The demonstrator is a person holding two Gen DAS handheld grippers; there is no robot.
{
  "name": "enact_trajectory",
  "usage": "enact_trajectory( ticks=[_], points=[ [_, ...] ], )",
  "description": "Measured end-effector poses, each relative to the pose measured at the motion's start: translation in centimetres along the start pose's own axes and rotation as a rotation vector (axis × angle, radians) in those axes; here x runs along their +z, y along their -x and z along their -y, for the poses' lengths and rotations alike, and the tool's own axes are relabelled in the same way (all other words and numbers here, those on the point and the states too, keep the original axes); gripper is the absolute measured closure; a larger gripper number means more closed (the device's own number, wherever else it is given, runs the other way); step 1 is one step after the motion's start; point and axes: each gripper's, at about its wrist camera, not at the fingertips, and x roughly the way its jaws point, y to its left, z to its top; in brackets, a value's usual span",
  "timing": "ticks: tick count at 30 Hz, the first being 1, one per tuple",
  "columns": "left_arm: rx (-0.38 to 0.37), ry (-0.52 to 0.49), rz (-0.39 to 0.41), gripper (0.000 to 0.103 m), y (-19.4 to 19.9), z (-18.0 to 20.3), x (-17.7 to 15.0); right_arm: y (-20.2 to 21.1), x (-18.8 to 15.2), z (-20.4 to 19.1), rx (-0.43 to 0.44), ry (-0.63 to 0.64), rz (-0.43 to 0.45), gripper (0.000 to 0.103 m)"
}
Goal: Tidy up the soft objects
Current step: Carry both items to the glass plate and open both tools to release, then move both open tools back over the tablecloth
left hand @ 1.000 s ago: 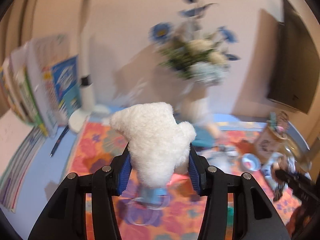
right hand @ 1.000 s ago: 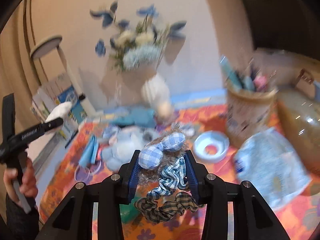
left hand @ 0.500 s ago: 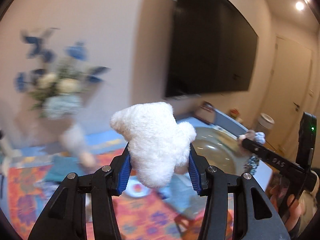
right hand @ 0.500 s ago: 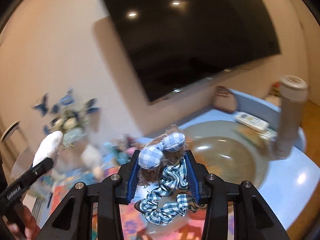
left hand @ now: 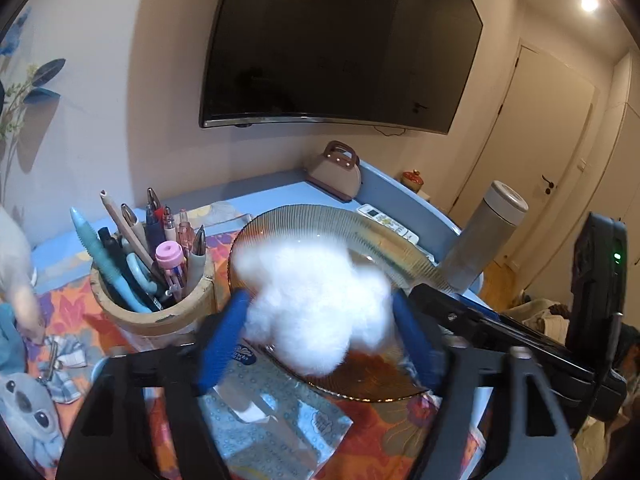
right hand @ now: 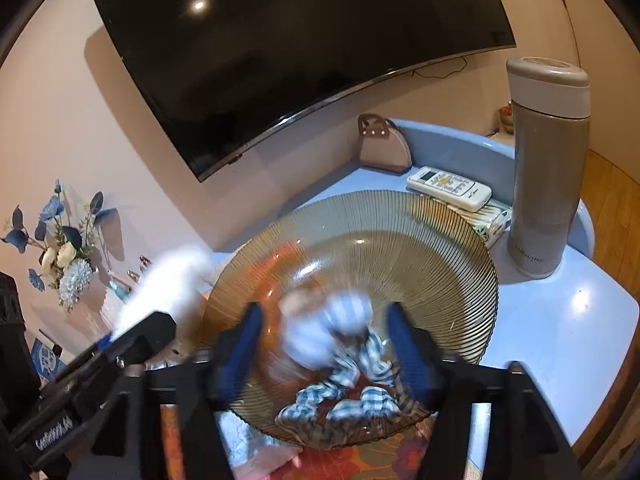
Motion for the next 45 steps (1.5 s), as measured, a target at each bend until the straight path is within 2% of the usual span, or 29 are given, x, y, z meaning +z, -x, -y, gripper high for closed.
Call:
enact_trajectory(
  ticks=[4,7,11,14,21,26,28,30,32,39,45],
  points=[
    [0.021,-0.023,0.009,0.024,1.2,-0.2,-0.1,0.6,0.2,-0.3,-0.008,0.025,0.03,0.036],
    [0.043,-0.01,0.03,0.024,3.8,-1.3,-0.3,1.5,0.3,-0.6,0.003,0.025,0.047,0.036],
    [0.122,0.036,0.092,0.024,9.4,-3.7,-1.1,2.7,-0.1,-1.9,0.046,0.044,0.056,0.036],
    [0.182,0.076,0.139,0.024,13.7,-5.5,-1.8,4.0,-0.9,-4.3,0.09,0.091,0.064,0.035],
    [0.477,0.168,0.197,0.024,26.6,-11.5,-4.7,4.6,-4.3,-11.2,0.214,0.204,0.026,0.032],
    [0.676,0.201,0.258,0.023,34.9,-14.4,-6.5,2.9,-8.2,-16.9,0.327,0.288,-0.078,0.031],
    [0.712,0.213,0.27,0.017,36.8,-15.5,-7.2,1.9,-9.9,-18.5,0.361,0.314,-0.123,0.031],
    [0.719,0.232,0.267,0.013,37.0,-17.0,-8.5,0.5,-11.9,-20.1,0.393,0.337,-0.182,0.031],
    [0.713,0.263,0.233,0.013,35.9,-18.8,-9.9,-0.9,-13.8,-21.3,0.411,0.358,-0.245,0.031],
    [0.624,0.324,0.084,0.013,28.3,-24.7,-15.0,-5.0,-18.8,-22.8,0.386,0.408,-0.423,0.031],
    [0.556,0.354,0.049,0.013,23.3,-27.2,-16.8,-7.2,-21.5,-22.8,0.384,0.378,-0.53,0.024]
  ],
)
